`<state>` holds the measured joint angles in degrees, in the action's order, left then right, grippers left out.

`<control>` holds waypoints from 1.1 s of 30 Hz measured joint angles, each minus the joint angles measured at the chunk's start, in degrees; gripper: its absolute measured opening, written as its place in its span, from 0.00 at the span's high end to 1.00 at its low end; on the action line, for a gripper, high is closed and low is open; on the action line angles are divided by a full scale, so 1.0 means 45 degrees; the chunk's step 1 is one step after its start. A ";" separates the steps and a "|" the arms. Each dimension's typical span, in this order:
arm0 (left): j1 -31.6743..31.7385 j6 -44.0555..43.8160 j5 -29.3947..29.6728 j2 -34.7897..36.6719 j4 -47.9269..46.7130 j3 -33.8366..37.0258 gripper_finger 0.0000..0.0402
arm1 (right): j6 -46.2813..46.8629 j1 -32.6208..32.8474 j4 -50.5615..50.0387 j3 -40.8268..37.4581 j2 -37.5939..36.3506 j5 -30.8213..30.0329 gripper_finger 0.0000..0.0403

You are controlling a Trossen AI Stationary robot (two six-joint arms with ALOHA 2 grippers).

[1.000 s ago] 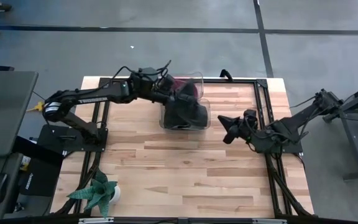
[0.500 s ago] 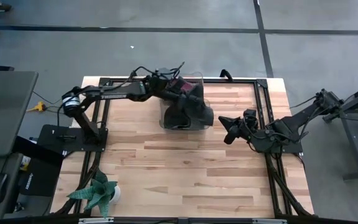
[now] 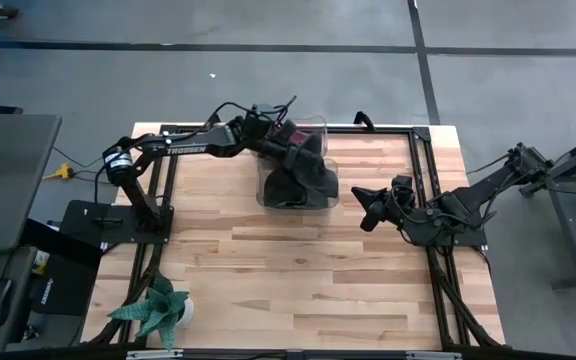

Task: Pick & Place hat
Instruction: Put the black cap into the bottom transparent bin

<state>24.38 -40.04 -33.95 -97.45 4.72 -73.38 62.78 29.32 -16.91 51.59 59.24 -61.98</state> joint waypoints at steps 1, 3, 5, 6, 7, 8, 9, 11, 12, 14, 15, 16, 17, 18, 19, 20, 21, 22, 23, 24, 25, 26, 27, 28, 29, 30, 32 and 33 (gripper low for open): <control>0.0000 0.0049 0.0000 0.0000 0.0048 0.0000 1.00 | 0.0004 0.0000 0.0000 0.0000 0.0000 0.0000 1.00; -0.0008 0.0145 0.0025 -0.0111 0.0231 -0.0004 1.00 | 0.0005 0.0000 -0.0003 0.0000 0.0000 0.0000 1.00; -0.0121 0.0046 0.0073 -0.0555 0.0739 -0.0047 1.00 | 0.0030 0.0000 0.0001 0.0000 0.0000 0.0005 1.00; -0.0145 -0.0134 0.0048 -0.0678 0.0672 0.0004 1.00 | 0.0044 0.0000 -0.0003 0.0000 0.0000 0.0009 1.00; -0.0164 -0.0171 -0.0035 -0.0719 0.0560 0.0050 1.00 | 0.0044 -0.0002 -0.0003 0.0002 0.0000 0.0023 1.00; -0.0176 -0.0133 -0.0058 -0.0717 0.0680 0.0047 1.00 | 0.0048 -0.0005 0.0000 0.0005 0.0000 0.0046 1.00; -0.0220 -0.0052 -0.0013 -0.0673 0.0931 0.0006 1.00 | 0.0049 -0.0005 0.0001 0.0007 0.0000 0.0057 1.00; -0.0357 -0.0018 0.0424 -0.0603 0.1071 -0.0049 1.00 | 0.0084 -0.0005 0.0001 0.0010 0.0000 0.0094 1.00; -0.0355 -0.0008 0.0584 -0.0696 0.1080 -0.0049 1.00 | 0.0092 -0.0005 0.0002 0.0010 0.0000 0.0102 1.00; -0.0350 0.0017 0.0752 -0.1060 0.0967 -0.0035 1.00 | 0.0097 -0.0005 0.0006 0.0010 0.0000 0.0107 1.00; -0.0345 -0.0067 0.0742 -0.1236 0.0779 -0.0005 1.00 | 0.0097 -0.0005 0.0006 0.0013 0.0000 0.0111 1.00; -0.0341 -0.0132 0.0663 -0.1382 0.0726 0.0019 1.00 | 0.0097 -0.0005 0.0006 0.0015 0.0000 0.0109 1.00; -0.0340 -0.0168 0.0602 -0.1478 0.0755 0.0019 1.00 | 0.0097 -0.0005 0.0006 0.0015 0.0000 0.0109 1.00; -0.0340 -0.0168 0.0540 -0.1506 0.0644 0.0003 1.00 | 0.0097 -0.0005 0.0006 0.0015 0.0000 0.0113 1.00; -0.0340 -0.0167 0.0505 -0.1506 0.0446 -0.0011 1.00 | 0.0097 -0.0005 0.0006 0.0015 0.0000 0.0122 1.00; -0.0342 -0.0168 0.0579 -0.1506 0.0236 -0.0022 1.00 | 0.0097 -0.0005 0.0006 0.0015 0.0000 0.0137 1.00; -0.0359 -0.0173 0.0776 -0.1506 0.0013 -0.0024 1.00 | 0.0102 -0.0005 0.0011 0.0015 0.0000 0.0145 1.00; -0.0419 -0.0167 0.0989 -0.1506 -0.0224 -0.0024 1.00 | 0.0102 -0.0005 0.0013 0.0015 0.0000 0.0158 1.00; -0.0440 -0.0115 0.1136 -0.1507 -0.0356 -0.0023 0.99 | 0.0102 -0.0005 0.0024 0.0015 0.0000 0.0182 1.00; -0.0437 0.0038 0.1283 -0.1511 -0.0383 -0.0019 0.99 | 0.0097 -0.0005 0.0026 0.0015 0.0000 0.0192 1.00; -0.0438 0.0241 0.1320 -0.1511 -0.0349 -0.0019 0.98 | 0.0097 -0.0005 0.0026 0.0015 0.0000 0.0194 1.00; -0.0442 0.0381 0.1327 -0.1509 -0.0283 -0.0019 0.97 | 0.0102 -0.0005 0.0028 0.0015 0.0000 0.0194 1.00; -0.0435 0.0461 0.1341 -0.1447 -0.0285 -0.0019 0.95 | 0.0100 -0.0005 0.0033 0.0015 0.0000 0.0194 1.00; -0.0428 0.0468 0.1375 -0.1338 -0.0395 -0.0011 0.93 | 0.0102 -0.0005 0.0035 0.0015 0.0000 0.0194 1.00; -0.0423 0.0468 0.1426 -0.1202 -0.0418 -0.0005 0.91 | 0.0102 -0.0005 0.0035 0.0015 0.0000 0.0194 1.00; -0.0423 0.0490 0.1508 -0.1114 -0.0293 -0.0019 0.89 | 0.0102 -0.0005 0.0040 0.0015 0.0000 0.0194 1.00; -0.0423 0.0504 0.1657 -0.0973 -0.0391 -0.0035 0.83 | 0.0106 -0.0005 0.0041 0.0015 0.0000 0.0199 1.00; -0.0423 0.0506 0.1679 -0.0901 -0.0553 -0.0016 0.80 | 0.0208 -0.0005 0.0026 0.0015 0.0000 0.0212 1.00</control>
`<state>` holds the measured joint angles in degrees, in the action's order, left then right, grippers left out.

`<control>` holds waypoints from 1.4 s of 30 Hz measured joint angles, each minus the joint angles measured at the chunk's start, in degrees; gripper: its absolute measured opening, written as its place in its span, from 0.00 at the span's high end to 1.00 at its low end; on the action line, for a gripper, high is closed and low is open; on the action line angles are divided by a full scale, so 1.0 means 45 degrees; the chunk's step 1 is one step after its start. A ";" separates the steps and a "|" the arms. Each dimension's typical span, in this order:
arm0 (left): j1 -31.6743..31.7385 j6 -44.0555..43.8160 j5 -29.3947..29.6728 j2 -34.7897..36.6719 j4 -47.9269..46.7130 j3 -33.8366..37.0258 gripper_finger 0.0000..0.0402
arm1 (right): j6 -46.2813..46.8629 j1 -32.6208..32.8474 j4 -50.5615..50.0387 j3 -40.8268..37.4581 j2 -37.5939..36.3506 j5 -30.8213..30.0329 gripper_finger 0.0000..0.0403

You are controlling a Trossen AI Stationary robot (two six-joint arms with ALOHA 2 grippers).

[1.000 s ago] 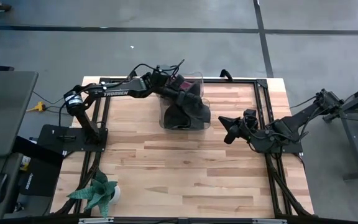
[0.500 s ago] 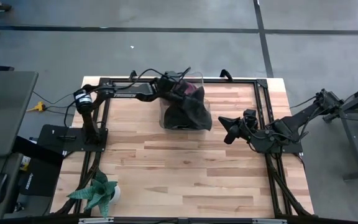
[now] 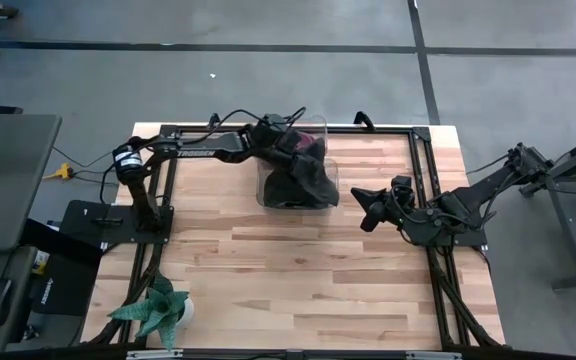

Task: Pick & Place hat
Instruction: Put the black cap into the bottom transparent bin

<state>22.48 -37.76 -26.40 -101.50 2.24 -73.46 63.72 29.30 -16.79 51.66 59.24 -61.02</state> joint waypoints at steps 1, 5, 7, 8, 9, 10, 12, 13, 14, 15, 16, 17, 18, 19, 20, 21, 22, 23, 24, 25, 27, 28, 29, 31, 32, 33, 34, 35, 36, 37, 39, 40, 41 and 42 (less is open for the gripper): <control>0.0000 -0.0004 -0.0004 0.0052 -0.0029 0.0016 0.76 | 0.0162 0.0000 -0.0074 0.0000 0.0000 0.0026 1.00; 0.0003 -0.0066 0.0012 0.0346 -0.0309 0.0002 0.68 | 0.0546 -0.0010 -0.0400 0.0000 0.0010 0.0256 1.00; 0.0005 -0.0125 0.0115 0.0483 -0.0676 -0.0052 0.67 | 0.0560 -0.0010 -0.0395 0.0000 0.0043 0.0264 1.00; 0.0005 -0.0132 0.0187 0.0491 -0.1029 -0.0125 0.67 | 0.0569 -0.0010 -0.0402 0.0000 0.0055 0.0264 1.00; 0.0005 -0.0138 0.0225 0.0485 -0.1610 -0.0221 0.66 | 0.0649 -0.0010 -0.0409 0.0000 0.0062 0.0285 1.00; 0.0005 -0.0139 0.0221 0.0464 -0.2273 -0.0333 0.66 | 0.0731 -0.0036 -0.0417 0.0000 0.0070 0.0337 1.00; 0.0005 -0.0010 0.0289 0.0439 -0.3445 -0.0712 0.66 | 0.0752 -0.0197 -0.0423 0.0000 0.0131 0.0495 1.00; 0.0005 0.0064 0.0342 0.0445 -0.3844 -0.0904 0.66 | 0.0749 -0.0297 -0.0425 0.0000 0.0167 0.0655 1.00; 0.0005 0.0170 0.0377 0.0454 -0.4154 -0.1068 0.66 | 0.0749 -0.0405 -0.0429 0.0000 0.0187 0.0820 1.00; 0.0005 0.0252 0.0418 0.0459 -0.4503 -0.1228 0.66 | 0.0748 -0.0491 -0.0448 0.0000 0.0219 0.0971 1.00; 0.0000 0.0267 0.0513 0.0459 -0.4895 -0.1384 0.66 | 0.0749 -0.0594 -0.0446 0.0000 0.0290 0.1077 1.00; -0.0004 0.0268 0.0718 0.0450 -0.5286 -0.1568 0.67 | 0.0754 -0.0718 -0.0419 0.0000 0.0352 0.1121 1.00; -0.0041 0.0279 0.0897 0.0449 -0.5595 -0.1781 0.69 | 0.0754 -0.0794 -0.0413 0.0000 0.0412 0.1216 1.00; -0.0104 0.0316 0.1135 0.0449 -0.5859 -0.2023 0.71 | 0.0757 -0.0855 -0.0421 0.0000 0.0470 0.1372 1.00; -0.0148 0.0351 0.1377 0.0449 -0.6140 -0.2273 0.74 | 0.0756 -0.0964 -0.0416 0.0000 0.0576 0.1513 1.00; -0.0181 0.0420 0.1629 0.0449 -0.6534 -0.2536 0.78 | 0.0755 -0.1078 -0.0413 0.0000 0.0661 0.1616 1.00; -0.0187 0.0511 0.1770 0.0449 -0.7029 -0.2830 0.83 | 0.0758 -0.1165 -0.0418 0.0000 0.0740 0.1733 1.00; -0.0191 0.0633 0.1823 0.0449 -0.7595 -0.3164 0.89 | 0.0759 -0.1260 -0.0413 0.0000 0.0809 0.1893 1.00; -0.0193 0.0712 0.1827 0.0449 -0.8096 -0.3499 0.94 | 0.0759 -0.1373 -0.0400 0.0000 0.0876 0.2026 1.00; -0.0189 0.0746 0.1843 0.0449 -0.8526 -0.3832 0.97 | 0.0764 -0.1472 -0.0340 0.0000 0.0972 0.2073 1.00; -0.0185 0.0869 0.1958 0.0459 -0.9109 -0.4260 0.97 | 0.0741 -0.1653 -0.0119 0.0000 0.1122 0.2153 1.00; -0.0193 0.0948 0.2082 0.0459 -0.9442 -0.4404 0.97 | 0.0654 -0.1753 0.0000 0.0000 0.1207 0.2216 1.00; -0.0242 0.0983 0.2379 0.0454 -0.9798 -0.4506 0.98 | 0.0529 -0.1870 0.0161 0.0000 0.1287 0.2293 1.00; -0.0269 0.0995 0.2945 0.0454 -1.0377 -0.4621 0.99 | 0.0448 -0.2044 0.0394 0.0000 0.1371 0.2395 1.00; -0.0283 0.1002 0.3208 0.0454 -1.0675 -0.4632 0.99 | 0.0443 -0.2134 0.0424 0.0000 0.1419 0.2455 1.00; -0.0287 0.1009 0.3400 0.0454 -1.1090 -0.4632 0.99 | 0.0425 -0.2243 0.0545 0.0000 0.1478 0.2472 1.00; -0.0287 0.1002 0.3578 0.0454 -1.1559 -0.4627 1.00 | 0.0420 -0.2351 0.0613 0.0000 0.1491 0.2499 1.00; -0.0282 0.1007 0.3817 0.0449 -1.1992 -0.4627 1.00 | 0.0408 -0.2421 0.0631 0.0000 0.1504 0.2559 1.00; -0.0282 0.1004 0.4175 0.0451 -1.2344 -0.4627 1.00 | 0.0371 -0.2508 0.0686 -0.0005 0.1520 0.2622 1.00; -0.0282 0.1004 0.4551 0.0451 -1.2739 -0.4627 1.00 | 0.0286 -0.2593 0.0828 -0.0005 0.1569 0.2662 1.00; -0.0282 0.0999 0.5266 0.0449 -1.3633 -0.4627 1.00 | 0.0072 -0.2718 0.1113 -0.0005 0.1598 0.2740 1.00; -0.0334 0.0975 0.5619 0.0449 -1.3940 -0.4622 1.00 | 0.0026 -0.2783 0.1136 -0.0005 0.1612 0.2852 1.00; -0.0362 0.0921 0.5998 0.0449 -1.4177 -0.4622 1.00 | -0.0033 -0.2865 0.1176 -0.0005 0.1621 0.2986 1.00; -0.0410 0.0856 0.6422 0.0449 -1.4399 -0.4622 1.00 | -0.0085 -0.2936 0.1239 -0.0003 0.1655 0.3100 1.00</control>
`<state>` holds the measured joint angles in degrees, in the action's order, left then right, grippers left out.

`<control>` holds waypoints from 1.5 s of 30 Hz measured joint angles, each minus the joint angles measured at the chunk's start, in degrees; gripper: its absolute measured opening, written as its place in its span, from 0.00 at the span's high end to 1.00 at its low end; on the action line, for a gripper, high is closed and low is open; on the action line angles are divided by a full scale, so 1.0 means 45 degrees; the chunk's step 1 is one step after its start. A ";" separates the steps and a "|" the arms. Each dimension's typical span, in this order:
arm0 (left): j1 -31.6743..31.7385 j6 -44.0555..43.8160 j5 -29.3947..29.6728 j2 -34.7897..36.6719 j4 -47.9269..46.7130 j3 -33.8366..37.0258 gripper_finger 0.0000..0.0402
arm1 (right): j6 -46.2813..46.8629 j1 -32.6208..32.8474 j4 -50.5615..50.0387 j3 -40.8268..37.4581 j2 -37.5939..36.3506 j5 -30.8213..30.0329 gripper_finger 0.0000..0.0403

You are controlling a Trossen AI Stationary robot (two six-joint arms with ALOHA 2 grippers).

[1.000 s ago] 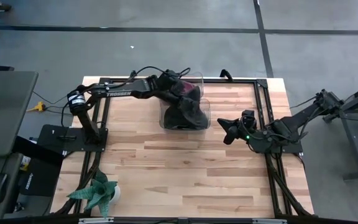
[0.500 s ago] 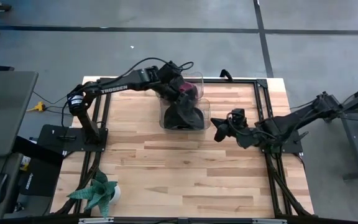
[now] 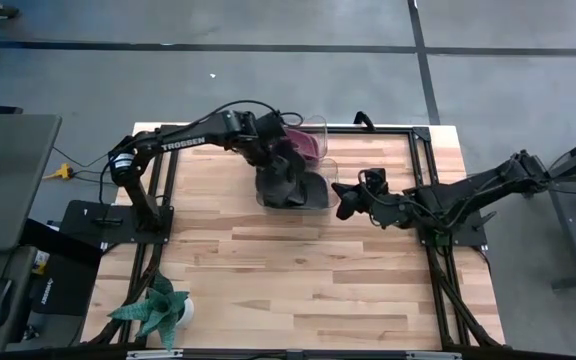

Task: Pick & Place hat
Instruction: Put the black cap into the bottom transparent bin

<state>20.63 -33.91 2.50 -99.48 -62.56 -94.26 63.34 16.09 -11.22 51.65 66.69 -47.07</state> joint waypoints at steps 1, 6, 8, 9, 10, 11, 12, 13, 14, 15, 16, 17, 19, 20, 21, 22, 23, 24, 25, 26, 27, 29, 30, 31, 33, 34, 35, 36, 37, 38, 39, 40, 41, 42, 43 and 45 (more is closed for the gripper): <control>-0.0077 -0.0142 0.0407 0.0000 -0.0203 0.0000 1.00 | -0.0033 -0.0067 0.0046 -0.0002 0.0014 0.0094 1.00; -0.0108 -0.0336 0.0831 0.0000 -0.1709 0.0001 1.00 | -0.0107 -0.0468 0.0473 -0.0002 0.0214 0.0499 1.00; -0.0098 -0.0422 0.0671 0.0000 -0.2184 0.0005 1.00 | -0.0233 -0.0769 0.0891 -0.0002 0.0454 0.1021 1.00; -0.0095 -0.0417 0.0665 0.0000 -0.2123 0.0021 1.00 | -0.0356 -0.0930 0.1131 -0.0002 0.0601 0.1349 1.00; -0.0108 -0.0417 0.0661 0.0000 -0.1954 0.0028 1.00 | -0.0431 -0.1100 0.1302 -0.0002 0.0748 0.1677 1.00; -0.0178 -0.0434 0.0656 0.0000 -0.1749 0.0029 1.00 | -0.0440 -0.1266 0.1442 -0.0002 0.0927 0.1924 1.00; -0.0193 -0.0488 0.0625 0.0000 -0.1514 0.0029 1.00 | -0.0404 -0.1434 0.1543 -0.0002 0.1141 0.2088 1.00; -0.0205 -0.0512 0.0559 0.0000 -0.1301 0.0029 1.00 | -0.0414 -0.1626 0.1609 -0.0002 0.1353 0.2337 1.00; -0.0268 -0.0518 0.0553 0.0000 -0.1196 0.0029 1.00 | -0.0579 -0.1820 0.1626 -0.0002 0.1561 0.2567 1.00; -0.0292 -0.0519 0.0538 0.0000 -0.1223 0.0029 0.99 | -0.0929 -0.2049 0.1622 -0.0002 0.1788 0.2826 1.00; -0.0289 -0.0526 0.0538 0.0000 -0.1282 0.0029 0.98 | -0.1369 -0.2301 0.1643 -0.0002 0.2002 0.3161 1.00; -0.0289 -0.0551 0.0561 0.0000 -0.1364 0.0029 0.97 | -0.1807 -0.2566 0.1673 -0.0002 0.2186 0.3570 0.99; -0.0279 -0.0573 0.0572 0.0000 -0.1613 0.0031 0.95 | -0.2753 -0.3190 0.1755 -0.0002 0.2512 0.4510 0.97; -0.0276 -0.0573 0.0573 0.0000 -0.1687 0.0034 0.93 | -0.3413 -0.3486 0.1838 -0.0004 0.2665 0.4980 0.95; -0.0275 -0.0573 0.0581 0.0000 -0.1713 0.0034 0.92 | -0.4362 -0.3770 0.1957 -0.0005 0.2810 0.5498 0.93; -0.0275 -0.0565 0.0583 0.0000 -0.1720 0.0034 0.90 | -0.5496 -0.4051 0.2265 -0.0008 0.2990 0.6295 0.90; -0.0277 -0.0563 0.0583 0.0000 -0.1715 0.0034 0.88 | -0.6941 -0.4313 0.2745 -0.0012 0.3183 0.7242 0.87; -0.0278 -0.0558 0.0583 0.0000 -0.1690 0.0034 0.86 | -0.8343 -0.4543 0.3221 -0.0012 0.3322 0.8089 0.85; -0.0278 -0.0558 0.0583 0.0000 -0.1640 0.0034 0.85 | -0.9503 -0.4734 0.3570 -0.0012 0.3449 0.8636 0.83; -0.0275 -0.0557 0.0583 0.0000 -0.1578 0.0034 0.83 | -1.0060 -0.4883 0.3927 -0.0012 0.3542 0.8651 0.81; -0.0274 -0.0553 0.0618 0.0000 -0.1499 0.0034 0.81 | -1.0230 -0.4998 0.4191 -0.0012 0.3598 0.8384 0.80; -0.0265 -0.0548 0.0680 0.0000 -0.1380 0.0034 0.77 | -1.0300 -0.5203 0.4441 -0.0007 0.3689 0.7460 0.80; -0.0265 -0.0521 0.0707 0.0000 -0.1362 0.0034 0.75 | -1.0553 -0.5275 0.4488 -0.0007 0.3736 0.7172 0.80; -0.0265 -0.0519 0.0722 0.0000 -0.1378 0.0034 0.73 | -1.1047 -0.5335 0.4498 -0.0007 0.3777 0.6977 0.80; -0.0265 -0.0519 0.0839 0.0000 -0.1374 0.0034 0.69 | -1.2312 -0.5434 0.4455 -0.0007 0.3780 0.6868 0.80; -0.0265 -0.0519 0.0876 0.0000 -0.1377 0.0034 0.67 | -1.2784 -0.5485 0.4482 -0.0007 0.3780 0.6868 0.79; -0.0265 -0.0519 0.0895 0.0000 -0.1379 0.0034 0.65 | -1.3064 -0.5546 0.4487 -0.0007 0.3780 0.6891 0.79; -0.0265 -0.0519 0.0897 0.0000 -0.1375 0.0034 0.64 | -1.3184 -0.5669 0.4487 -0.0007 0.3780 0.6919 0.79; -0.0265 -0.0519 0.0864 -0.0005 -0.1371 0.0034 0.62 | -1.3186 -0.5810 0.4469 -0.0007 0.3780 0.6915 0.79; -0.0265 -0.0519 0.0808 -0.0005 -0.1358 0.0034 0.62 | -1.3129 -0.5967 0.4411 -0.0007 0.3780 0.6900 0.79; -0.0265 -0.0519 0.0710 -0.0005 -0.1322 0.0034 0.61 | -1.3070 -0.6116 0.4353 -0.0007 0.3780 0.6917 0.79; -0.0276 -0.0517 0.0575 -0.0005 -0.1295 0.0034 0.61 | -1.3028 -0.6269 0.4314 -0.0007 0.3780 0.6993 0.79; -0.0309 -0.0514 0.0561 -0.0005 -0.1298 0.0036 0.62 | -1.3034 -0.6392 0.4278 -0.0007 0.3780 0.7132 0.79; -0.0349 -0.0514 0.0585 -0.0005 -0.1294 0.0039 0.63 | -1.3072 -0.6500 0.4269 -0.0007 0.3780 0.7269 0.79; -0.0352 -0.0493 0.0625 -0.0005 -0.1276 0.0039 0.64 | -1.3081 -0.6614 0.4269 -0.0007 0.3780 0.7469 0.79; -0.0362 -0.0412 0.0638 -0.0005 -0.1194 0.0039 0.69 | -1.3076 -0.6822 0.4220 -0.0007 0.3780 0.7906 0.76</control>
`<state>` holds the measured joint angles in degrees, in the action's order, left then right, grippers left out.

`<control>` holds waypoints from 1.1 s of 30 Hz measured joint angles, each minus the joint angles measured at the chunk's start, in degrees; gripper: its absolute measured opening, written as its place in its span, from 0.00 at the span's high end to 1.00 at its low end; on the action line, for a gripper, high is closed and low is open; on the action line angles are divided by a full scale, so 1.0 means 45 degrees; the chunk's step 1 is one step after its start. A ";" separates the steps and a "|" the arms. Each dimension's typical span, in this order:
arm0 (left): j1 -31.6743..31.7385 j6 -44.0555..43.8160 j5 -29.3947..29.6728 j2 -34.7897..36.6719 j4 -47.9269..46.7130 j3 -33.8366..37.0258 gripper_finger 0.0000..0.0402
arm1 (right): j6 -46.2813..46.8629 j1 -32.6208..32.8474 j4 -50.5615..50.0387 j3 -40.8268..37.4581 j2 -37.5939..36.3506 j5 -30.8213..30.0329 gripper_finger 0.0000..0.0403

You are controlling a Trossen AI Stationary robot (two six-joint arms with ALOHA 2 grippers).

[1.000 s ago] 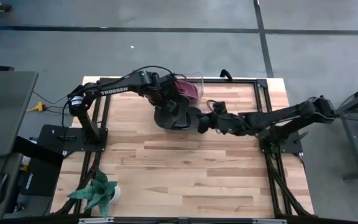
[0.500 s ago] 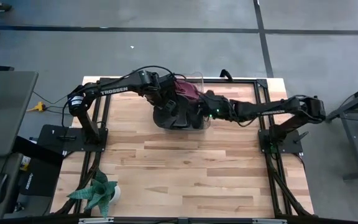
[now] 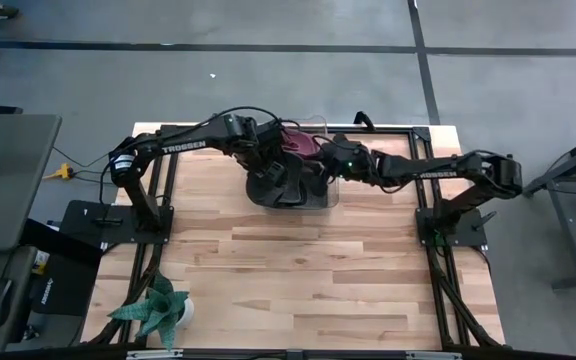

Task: Pick & Place hat
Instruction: Put the black cap into the bottom transparent bin

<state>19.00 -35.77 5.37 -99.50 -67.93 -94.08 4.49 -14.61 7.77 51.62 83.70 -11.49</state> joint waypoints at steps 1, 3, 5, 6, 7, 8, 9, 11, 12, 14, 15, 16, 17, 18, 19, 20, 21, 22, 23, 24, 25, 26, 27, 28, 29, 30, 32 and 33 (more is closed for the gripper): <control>0.0005 -0.0005 -0.0016 0.0000 0.0032 0.0000 0.72 | 0.0045 -0.0101 -0.0054 0.0000 0.0003 0.0214 0.74; 0.0005 -0.0005 -0.0021 0.0000 0.0073 0.0000 0.80 | 0.0090 -0.0263 -0.0018 0.0015 0.0175 0.0580 0.69; 0.0005 -0.0007 -0.0021 0.0000 0.0082 0.0000 0.90 | -0.0052 -0.0400 -0.0056 0.0015 0.0382 0.0822 0.63; 0.0005 -0.0009 -0.0021 0.0000 0.0080 0.0000 0.94 | -0.0177 -0.0437 -0.0058 0.0015 0.0487 0.0886 0.59; 0.0005 -0.0005 -0.0032 0.0000 0.0080 0.0000 0.97 | -0.0334 -0.0446 -0.0044 0.0015 0.0610 0.0881 0.56; 0.0005 -0.0001 -0.0040 -0.0005 0.0080 0.0000 0.98 | -0.0461 -0.0450 -0.0035 0.0015 0.0714 0.0845 0.54; 0.0005 0.0092 -0.0039 -0.0005 0.0070 0.0000 0.97 | -0.0577 -0.0446 -0.0014 0.0015 0.0800 0.0742 0.51; 0.0005 0.0388 -0.0014 -0.0005 -0.0052 0.0000 0.97 | -0.0938 -0.0448 0.0194 0.0015 0.1013 0.0680 0.47; -0.0008 0.0537 0.0024 -0.0005 -0.0124 0.0000 0.98 | -0.1188 -0.0451 0.0337 0.0015 0.1091 0.0687 0.45; -0.0145 0.0954 0.0292 -0.0005 -0.0283 0.0001 0.99 | -0.1604 -0.0451 0.0635 0.0015 0.1239 0.0685 0.43; -0.0222 0.1313 0.0476 -0.0005 -0.0303 0.0005 0.99 | -0.1748 -0.0455 0.0740 0.0015 0.1299 0.0683 0.42; -0.0373 0.1675 0.0663 -0.0005 -0.0294 0.0005 0.99 | -0.1917 -0.0498 0.0829 0.0015 0.1357 0.0687 0.42; -0.0527 0.2034 0.0861 -0.0005 -0.0273 0.0005 0.99 | -0.2064 -0.0523 0.0922 0.0015 0.1408 0.0684 0.42; -0.0699 0.2417 0.0986 -0.0005 -0.0232 0.0005 1.00 | -0.2149 -0.0567 0.0979 0.0015 0.1457 0.0679 0.41; -0.0880 0.2781 0.1146 -0.0005 -0.0177 0.0005 1.00 | -0.2184 -0.0626 0.1021 0.0015 0.1510 0.0672 0.41; -0.1059 0.3085 0.1434 -0.0005 -0.0141 0.0005 1.00 | -0.2206 -0.0698 0.1059 0.0015 0.1551 0.0690 0.41; -0.1249 0.3361 0.1746 -0.0005 -0.0119 0.0005 1.00 | -0.2224 -0.0784 0.1068 0.0015 0.1573 0.0733 0.41; -0.1427 0.3656 0.2018 -0.0005 -0.0059 0.0005 1.00 | -0.2294 -0.0863 0.1064 0.0015 0.1605 0.0794 0.41; -0.1602 0.3945 0.2292 -0.0005 0.0036 0.0005 1.00 | -0.2390 -0.0931 0.1059 0.0015 0.1626 0.0857 0.41; -0.1792 0.4167 0.2607 -0.0005 0.0132 0.0005 1.00 | -0.2426 -0.0984 0.1061 0.0015 0.1632 0.0896 0.41; -0.1964 0.4326 0.2858 -0.0005 0.0259 0.0005 1.00 | -0.2461 -0.1041 0.1077 0.0015 0.1632 0.0942 0.41; -0.2117 0.4492 0.3014 -0.0005 0.0376 0.0005 1.00 | -0.2501 -0.1101 0.1117 0.0015 0.1632 0.1006 0.41; -0.2254 0.4574 0.3034 -0.0005 0.0478 0.0005 1.00 | -0.2536 -0.1165 0.1142 0.0015 0.1632 0.1045 0.41; -0.2357 0.4605 0.3035 -0.0005 0.0558 0.0005 1.00 | -0.2536 -0.1209 0.1141 0.0015 0.1632 0.1149 0.41; -0.2431 0.4609 0.3034 -0.0005 0.0580 0.0005 1.00 | -0.2540 -0.1265 0.1132 0.0015 0.1632 0.1297 0.41; -0.2491 0.4609 0.3034 -0.0005 0.0571 0.0005 1.00 | -0.2541 -0.1291 0.1111 0.0015 0.1632 0.1411 0.41; -0.2514 0.4606 0.3041 -0.0005 0.0570 0.0005 1.00 | -0.2720 -0.1339 0.1130 0.0015 0.1632 0.1653 0.41; -0.2511 0.4609 0.3046 -0.0005 0.0569 0.0005 1.00 | -0.2828 -0.1350 0.1129 0.0015 0.1632 0.1736 0.41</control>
<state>7.70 -15.03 19.08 -99.53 -65.37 -94.06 -8.23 -20.69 12.85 51.68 91.05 -3.68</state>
